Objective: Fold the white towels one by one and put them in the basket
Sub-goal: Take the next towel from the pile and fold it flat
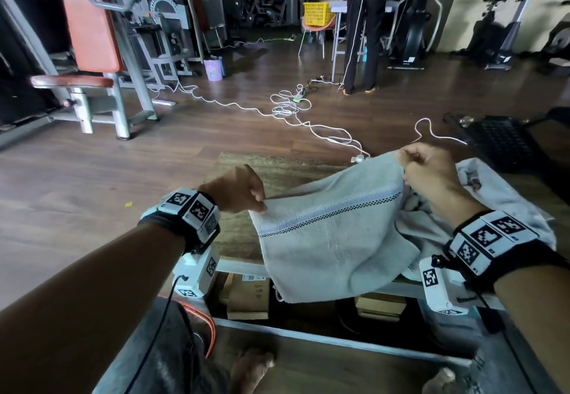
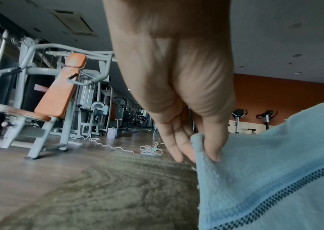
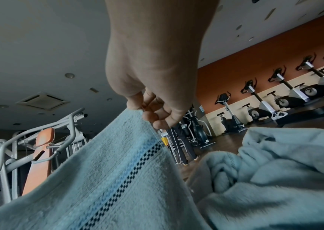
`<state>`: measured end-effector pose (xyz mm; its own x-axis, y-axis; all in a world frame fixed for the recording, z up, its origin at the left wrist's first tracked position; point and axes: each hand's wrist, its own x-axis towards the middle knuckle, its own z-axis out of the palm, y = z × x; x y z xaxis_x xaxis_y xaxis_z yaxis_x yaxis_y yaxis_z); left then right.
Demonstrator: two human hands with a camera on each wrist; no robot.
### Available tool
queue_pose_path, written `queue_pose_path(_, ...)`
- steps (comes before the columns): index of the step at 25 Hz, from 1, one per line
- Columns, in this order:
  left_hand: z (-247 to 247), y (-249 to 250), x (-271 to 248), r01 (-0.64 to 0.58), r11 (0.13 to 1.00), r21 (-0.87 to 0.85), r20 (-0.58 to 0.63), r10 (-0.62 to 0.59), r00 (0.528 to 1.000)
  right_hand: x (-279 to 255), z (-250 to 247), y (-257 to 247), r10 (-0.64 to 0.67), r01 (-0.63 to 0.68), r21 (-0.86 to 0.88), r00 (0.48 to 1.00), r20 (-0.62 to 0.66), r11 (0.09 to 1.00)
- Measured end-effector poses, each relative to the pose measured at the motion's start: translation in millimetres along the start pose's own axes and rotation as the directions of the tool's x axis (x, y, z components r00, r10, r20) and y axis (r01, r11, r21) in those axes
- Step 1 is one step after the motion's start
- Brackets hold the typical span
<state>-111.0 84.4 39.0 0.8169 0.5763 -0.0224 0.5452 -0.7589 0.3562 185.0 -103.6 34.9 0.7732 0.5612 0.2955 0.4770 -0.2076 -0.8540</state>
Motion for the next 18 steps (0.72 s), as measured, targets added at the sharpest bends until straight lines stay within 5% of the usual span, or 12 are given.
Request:
queue_pose_path(3,33.2,2.0,10.0,0.035,0.997,0.065,0.106,-0.041,0.994,-6.3,7.7,27.2,-0.012,0.013,-0.061,1.000,0.011,0.998)
queue_pose_path(8,81.5,-8.4,12.6,0.096,0.991,-0.094,0.175,-0.079,0.981,-20.5,8.3,63.6,0.039,-0.036,-0.069,0.998,0.045,0.997)
queue_pose_path(18,54.0,-7.9,3.6,0.048,0.931,-0.363,-0.096,-0.088,0.991,-25.8,-4.6,54.8,-0.049,0.053,-0.103,0.998,0.039,0.993)
